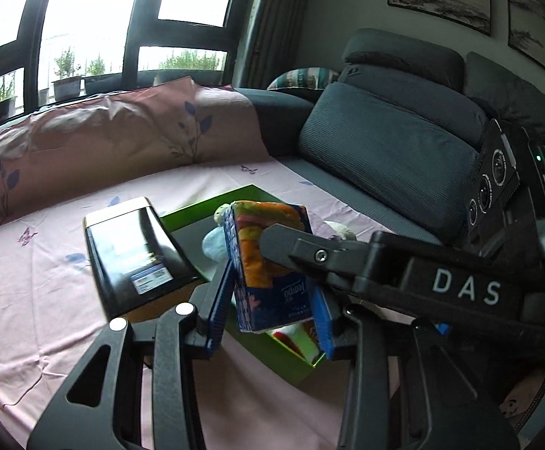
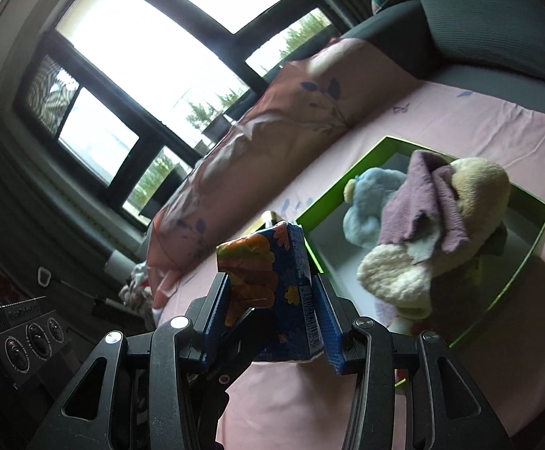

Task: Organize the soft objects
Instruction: 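Carry the tissue pack into the green box and open the right tool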

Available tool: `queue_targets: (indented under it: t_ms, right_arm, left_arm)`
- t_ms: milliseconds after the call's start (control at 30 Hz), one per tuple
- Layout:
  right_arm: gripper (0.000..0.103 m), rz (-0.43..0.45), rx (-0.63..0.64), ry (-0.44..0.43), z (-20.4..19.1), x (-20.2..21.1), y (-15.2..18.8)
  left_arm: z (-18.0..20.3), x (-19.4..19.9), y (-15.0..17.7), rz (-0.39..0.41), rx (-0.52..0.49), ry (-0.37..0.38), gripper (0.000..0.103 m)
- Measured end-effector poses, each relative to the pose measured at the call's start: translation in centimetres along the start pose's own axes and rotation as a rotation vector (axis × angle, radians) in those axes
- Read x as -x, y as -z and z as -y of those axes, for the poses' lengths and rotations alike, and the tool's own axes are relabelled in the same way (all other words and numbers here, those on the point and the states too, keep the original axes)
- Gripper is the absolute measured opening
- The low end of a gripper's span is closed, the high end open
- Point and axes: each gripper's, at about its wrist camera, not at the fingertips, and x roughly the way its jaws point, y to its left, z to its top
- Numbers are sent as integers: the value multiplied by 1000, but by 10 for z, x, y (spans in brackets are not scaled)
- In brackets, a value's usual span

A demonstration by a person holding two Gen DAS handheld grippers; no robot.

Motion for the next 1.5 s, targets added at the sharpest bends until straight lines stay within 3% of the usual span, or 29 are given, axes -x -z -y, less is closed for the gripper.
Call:
queue_targets:
  t_ms: [233, 300, 533, 633, 767, 933, 1033, 1267, 1400, 1500]
  right_arm:
    - [48, 45, -175, 39, 60, 16, -6]
    - [48, 56, -183, 84, 67, 16, -8]
    - [48, 11, -237, 136, 91, -2, -10]
    - [48, -22, -223, 165, 93, -8, -10]
    - [48, -14, -212, 208, 92, -10, -11]
    - [49, -11, -215, 235, 94, -6, -10]
    - [56, 12, -206, 263, 88, -2, -14]
    - [76, 67, -165, 257, 70, 13, -13]
    - [86, 83, -125, 260, 54, 20, -11]
    - [87, 109, -88, 283, 41, 31, -9]
  left_arm:
    - [28, -54, -3, -101, -16, 80, 40]
    - [36, -64, -5, -125, -23, 105, 36]
    - [36, -97, 1, -205, -31, 59, 37]
    - [31, -104, 3, -217, -20, -29, 39]
    - [28, -106, 3, -231, -3, -40, 40]
    - [27, -98, 3, -215, -19, -71, 53]
    - [23, -86, 0, -203, 12, -56, 65]
    - [16, -36, -8, -91, 26, -131, 90]
    - [11, -13, -9, -64, 33, -159, 90]
    - [10, 4, -8, -42, 20, -196, 91]
